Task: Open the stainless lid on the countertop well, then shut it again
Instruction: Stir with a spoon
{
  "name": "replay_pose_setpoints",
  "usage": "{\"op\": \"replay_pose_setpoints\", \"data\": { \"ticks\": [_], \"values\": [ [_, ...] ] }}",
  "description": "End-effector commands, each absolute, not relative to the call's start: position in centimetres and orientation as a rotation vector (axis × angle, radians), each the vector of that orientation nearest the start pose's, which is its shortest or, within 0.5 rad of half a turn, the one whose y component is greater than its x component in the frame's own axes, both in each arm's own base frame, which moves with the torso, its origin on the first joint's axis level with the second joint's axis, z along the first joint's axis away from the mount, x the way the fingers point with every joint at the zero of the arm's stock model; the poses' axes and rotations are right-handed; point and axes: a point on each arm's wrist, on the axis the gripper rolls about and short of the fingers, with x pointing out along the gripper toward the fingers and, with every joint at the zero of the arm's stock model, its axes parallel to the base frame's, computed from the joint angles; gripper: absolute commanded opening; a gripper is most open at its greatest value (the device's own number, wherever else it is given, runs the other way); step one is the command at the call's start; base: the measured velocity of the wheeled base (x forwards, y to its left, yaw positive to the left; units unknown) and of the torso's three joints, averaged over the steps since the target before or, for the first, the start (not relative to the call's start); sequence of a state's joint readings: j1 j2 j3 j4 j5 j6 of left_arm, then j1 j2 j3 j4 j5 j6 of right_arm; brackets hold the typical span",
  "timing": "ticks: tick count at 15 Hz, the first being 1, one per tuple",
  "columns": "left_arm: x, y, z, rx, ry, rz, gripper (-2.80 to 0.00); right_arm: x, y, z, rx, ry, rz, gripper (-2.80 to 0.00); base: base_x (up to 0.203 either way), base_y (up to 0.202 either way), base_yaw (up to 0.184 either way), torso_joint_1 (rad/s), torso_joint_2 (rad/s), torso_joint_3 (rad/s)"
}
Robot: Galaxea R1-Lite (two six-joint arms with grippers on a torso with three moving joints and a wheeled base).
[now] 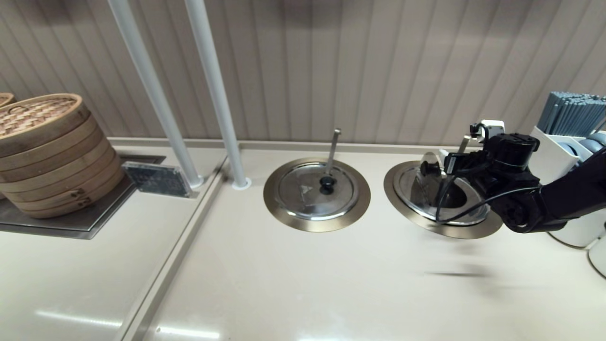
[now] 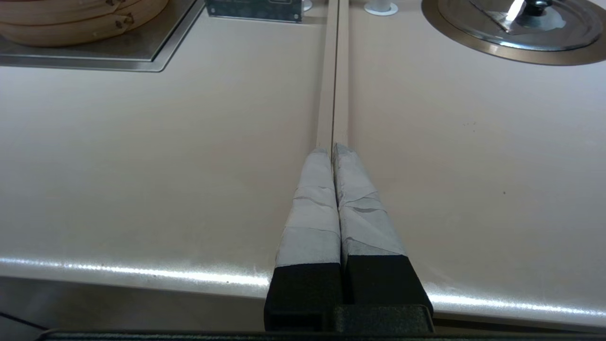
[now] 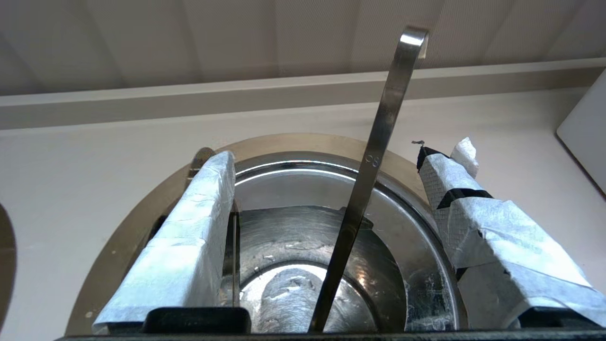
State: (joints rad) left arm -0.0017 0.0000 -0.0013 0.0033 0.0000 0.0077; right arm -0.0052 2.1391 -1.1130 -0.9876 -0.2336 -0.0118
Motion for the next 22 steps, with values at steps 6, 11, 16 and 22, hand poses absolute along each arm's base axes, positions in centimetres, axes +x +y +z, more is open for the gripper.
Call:
{"op": "replay_pose_setpoints", "data": {
  "ticks": [6,11,16,22],
  "values": [
    [-2.3,0.0,7.6,0.008,0.002,-0.002,-2.80,41.9,-0.3,13.0,0.013,0.063,-0.222,0.00,0.000,0.000,0.000,0.000,0.00,0.000],
    [-2.3,0.0,7.6,0.008,0.002,-0.002,-2.80,42.1,-0.7,13.4,0.058,0.051,-0.196,0.00,0.000,0.000,0.000,0.000,0.00,0.000],
    [-2.3,0.0,7.6,0.008,0.002,-0.002,-2.80,44.6,-3.5,11.5,0.052,0.096,-0.296,0.00,0.000,0.000,0.000,0.000,0.00,0.000],
    [-2.3,0.0,7.5,0.008,0.003,-0.002,-2.80,48.2,-4.0,10.8,0.076,0.122,-0.300,0.00,0.000,0.000,0.000,0.000,0.00,0.000]
  ]
}}
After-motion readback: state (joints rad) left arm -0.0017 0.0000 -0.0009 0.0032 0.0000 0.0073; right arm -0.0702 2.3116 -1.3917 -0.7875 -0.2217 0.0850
